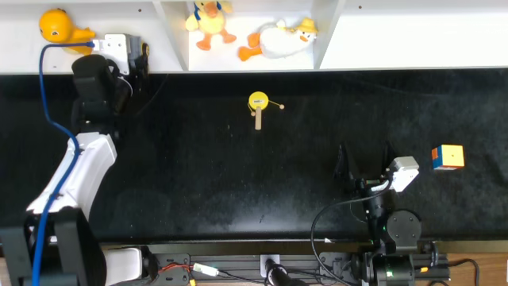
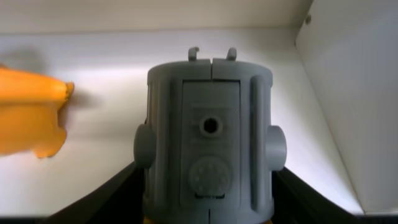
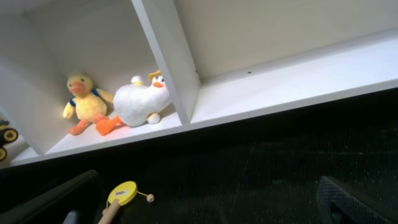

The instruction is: Store Toys

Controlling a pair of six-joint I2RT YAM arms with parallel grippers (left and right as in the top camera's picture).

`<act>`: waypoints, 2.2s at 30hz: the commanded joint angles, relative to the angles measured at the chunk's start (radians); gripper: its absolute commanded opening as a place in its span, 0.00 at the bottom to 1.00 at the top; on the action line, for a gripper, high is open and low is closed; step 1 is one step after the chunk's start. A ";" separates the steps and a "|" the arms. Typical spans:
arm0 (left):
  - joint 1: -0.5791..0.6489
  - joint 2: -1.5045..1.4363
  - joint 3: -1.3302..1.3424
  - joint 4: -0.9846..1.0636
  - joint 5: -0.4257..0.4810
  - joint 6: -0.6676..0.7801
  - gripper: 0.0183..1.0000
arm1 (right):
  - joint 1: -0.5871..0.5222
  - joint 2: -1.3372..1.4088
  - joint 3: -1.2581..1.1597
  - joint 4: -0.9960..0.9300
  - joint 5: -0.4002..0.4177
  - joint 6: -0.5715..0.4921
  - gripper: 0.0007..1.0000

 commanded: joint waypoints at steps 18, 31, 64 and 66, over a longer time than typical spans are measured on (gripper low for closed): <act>-0.002 0.141 0.125 0.080 0.033 -0.014 0.10 | 0.005 -0.008 -0.013 0.005 0.008 0.004 1.00; -0.003 0.175 0.130 0.129 0.037 -0.014 0.48 | 0.005 -0.008 -0.013 0.005 0.008 0.004 0.99; -0.003 -0.087 0.130 -0.194 0.054 0.043 1.00 | 0.005 -0.008 -0.013 0.005 0.008 0.004 1.00; -0.003 -0.129 0.130 -0.261 0.050 0.043 1.00 | 0.004 -0.008 -0.013 0.005 0.008 0.004 1.00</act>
